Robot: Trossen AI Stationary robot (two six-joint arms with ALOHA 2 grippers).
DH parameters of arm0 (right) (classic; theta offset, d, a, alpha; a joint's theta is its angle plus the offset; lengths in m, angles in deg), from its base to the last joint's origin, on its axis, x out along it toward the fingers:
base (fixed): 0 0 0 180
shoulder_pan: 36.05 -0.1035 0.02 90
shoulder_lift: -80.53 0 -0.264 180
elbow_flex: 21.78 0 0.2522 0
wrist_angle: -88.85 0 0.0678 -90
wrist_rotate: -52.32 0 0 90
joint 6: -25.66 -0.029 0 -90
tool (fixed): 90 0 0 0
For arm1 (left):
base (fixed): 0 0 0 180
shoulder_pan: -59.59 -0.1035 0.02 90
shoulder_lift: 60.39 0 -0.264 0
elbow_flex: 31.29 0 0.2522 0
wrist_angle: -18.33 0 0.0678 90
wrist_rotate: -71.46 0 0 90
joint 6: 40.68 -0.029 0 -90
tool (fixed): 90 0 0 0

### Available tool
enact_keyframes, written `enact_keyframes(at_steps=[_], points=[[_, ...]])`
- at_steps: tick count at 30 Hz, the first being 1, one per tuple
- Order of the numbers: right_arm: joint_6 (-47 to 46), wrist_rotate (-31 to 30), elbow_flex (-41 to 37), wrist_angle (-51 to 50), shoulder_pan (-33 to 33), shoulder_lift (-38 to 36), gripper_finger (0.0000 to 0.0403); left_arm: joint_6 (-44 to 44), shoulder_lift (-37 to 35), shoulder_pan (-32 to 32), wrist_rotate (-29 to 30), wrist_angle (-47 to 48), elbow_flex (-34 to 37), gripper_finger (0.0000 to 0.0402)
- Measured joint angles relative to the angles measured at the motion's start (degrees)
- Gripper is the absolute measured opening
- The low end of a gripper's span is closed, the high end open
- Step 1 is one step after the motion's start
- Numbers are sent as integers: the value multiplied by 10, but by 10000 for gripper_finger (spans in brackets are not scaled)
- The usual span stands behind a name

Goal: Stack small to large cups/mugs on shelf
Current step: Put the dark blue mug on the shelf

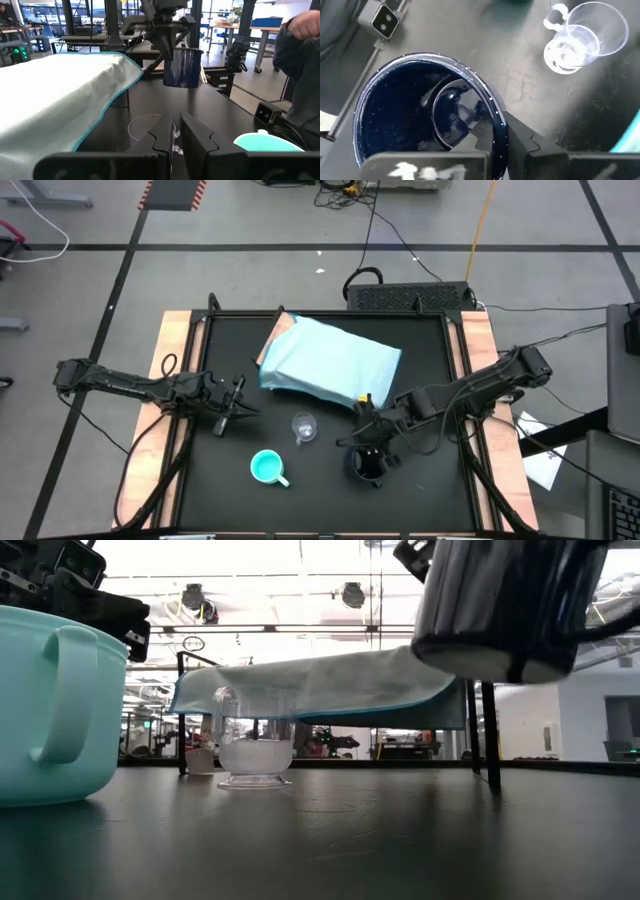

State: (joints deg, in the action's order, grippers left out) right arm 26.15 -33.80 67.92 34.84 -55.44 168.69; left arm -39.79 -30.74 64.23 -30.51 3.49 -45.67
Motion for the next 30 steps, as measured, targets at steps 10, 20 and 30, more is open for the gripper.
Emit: enact_keyframes(at_steps=[10, 20, 30], points=[[-40, -7, 69, -80, 20, 0, 13, -6, 0, 0, 0, 0, 0, 37], [-46, -8, 104, -124, 57, 0, 13, -6, 0, 0, 0, 1, 0, 37], [-54, -8, 109, -134, 59, 0, 13, -7, 0, 0, 0, 1, 0, 37]])
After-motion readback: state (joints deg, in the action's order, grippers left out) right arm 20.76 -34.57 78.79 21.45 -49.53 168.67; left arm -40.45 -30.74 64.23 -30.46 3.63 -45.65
